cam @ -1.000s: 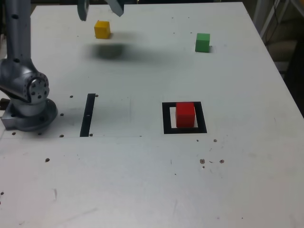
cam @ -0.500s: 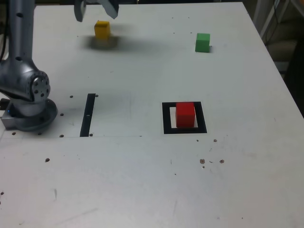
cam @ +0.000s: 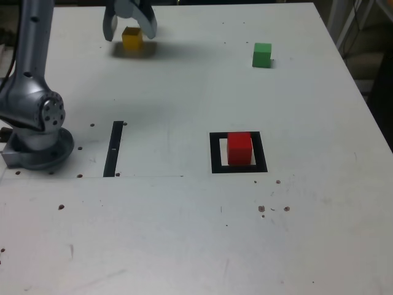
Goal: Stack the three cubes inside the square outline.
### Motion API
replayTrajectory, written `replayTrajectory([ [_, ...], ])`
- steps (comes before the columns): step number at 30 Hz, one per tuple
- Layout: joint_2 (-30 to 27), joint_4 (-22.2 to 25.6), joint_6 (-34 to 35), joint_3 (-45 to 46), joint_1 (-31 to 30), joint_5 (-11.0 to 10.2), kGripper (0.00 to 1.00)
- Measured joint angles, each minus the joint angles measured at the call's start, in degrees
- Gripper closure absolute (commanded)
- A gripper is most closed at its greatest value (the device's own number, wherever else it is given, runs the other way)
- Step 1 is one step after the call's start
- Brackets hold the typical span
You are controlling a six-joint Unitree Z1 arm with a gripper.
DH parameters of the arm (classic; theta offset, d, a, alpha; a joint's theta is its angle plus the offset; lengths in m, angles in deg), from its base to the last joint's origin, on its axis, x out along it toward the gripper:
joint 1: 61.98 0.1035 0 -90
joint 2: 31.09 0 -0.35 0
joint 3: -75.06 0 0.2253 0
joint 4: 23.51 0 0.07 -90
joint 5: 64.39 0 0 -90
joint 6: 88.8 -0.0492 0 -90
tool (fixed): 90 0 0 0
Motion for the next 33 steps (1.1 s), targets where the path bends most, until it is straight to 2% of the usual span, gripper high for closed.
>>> replayTrajectory([
  [3,1.3,0.0,0.0,-1.0,0.3,0.0,0.11],
  [5,2.1,0.2,0.1,-1.8,0.4,0.0,0.18],
  [10,2.8,0.6,1.3,-3.3,0.4,-0.5,0.54],
  [12,2.8,0.6,1.4,-3.4,0.4,-0.6,0.62],
  [33,2.9,0.5,1.2,-3.1,-0.3,-0.7,0.63],
])
